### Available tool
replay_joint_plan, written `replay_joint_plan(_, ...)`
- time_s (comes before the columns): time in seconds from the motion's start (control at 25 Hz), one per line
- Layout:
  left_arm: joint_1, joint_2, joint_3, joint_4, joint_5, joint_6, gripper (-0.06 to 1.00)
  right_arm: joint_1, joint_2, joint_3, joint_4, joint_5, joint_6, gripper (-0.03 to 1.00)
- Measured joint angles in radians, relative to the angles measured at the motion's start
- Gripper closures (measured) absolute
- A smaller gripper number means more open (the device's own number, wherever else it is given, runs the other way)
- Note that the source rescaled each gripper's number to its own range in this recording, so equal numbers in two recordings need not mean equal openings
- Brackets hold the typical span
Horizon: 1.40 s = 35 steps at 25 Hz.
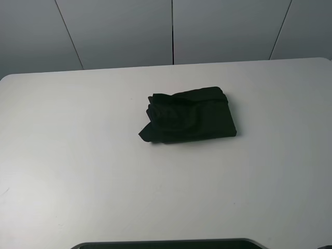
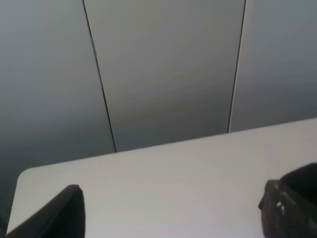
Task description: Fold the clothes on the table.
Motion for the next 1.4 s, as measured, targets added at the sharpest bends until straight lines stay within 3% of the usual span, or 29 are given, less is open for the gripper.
replay_joint_plan(0.32, 0.000, -0.237, -0.002, 0.038, 0.002, -0.026, -0.06, -0.008, -0.172, -0.005, -0.147, 0.004, -0.050, -0.03)
replay_joint_plan(0.48, 0.017, -0.329, 0.012, 0.041, 0.004, -0.026, -0.06, -0.044, -0.172, -0.013, -0.152, 0.004, -0.057, -0.03)
replay_joint_plan(0.8, 0.206, -0.480, 0.074, 0.046, 0.002, 0.020, -0.06, -0.161, -0.172, 0.008, -0.123, 0.002, -0.073, -0.03)
replay_joint_plan(0.92, 0.284, -0.483, 0.128, 0.014, 0.002, 0.081, -0.06, -0.226, -0.172, 0.093, -0.086, 0.000, -0.062, -0.03)
replay_joint_plan(1.08, 0.359, -0.483, 0.250, -0.020, 0.002, 0.121, -0.06, -0.301, -0.172, 0.280, 0.068, 0.000, -0.040, -0.03)
replay_joint_plan(1.24, 0.366, -0.483, 0.412, -0.085, 0.002, 0.109, -0.06, -0.318, -0.172, 0.499, 0.188, 0.002, 0.032, -0.03)
replay_joint_plan(1.4, 0.339, -0.483, 0.588, -0.132, 0.002, 0.085, -0.06, -0.290, -0.170, 0.691, 0.200, 0.009, 0.073, -0.03)
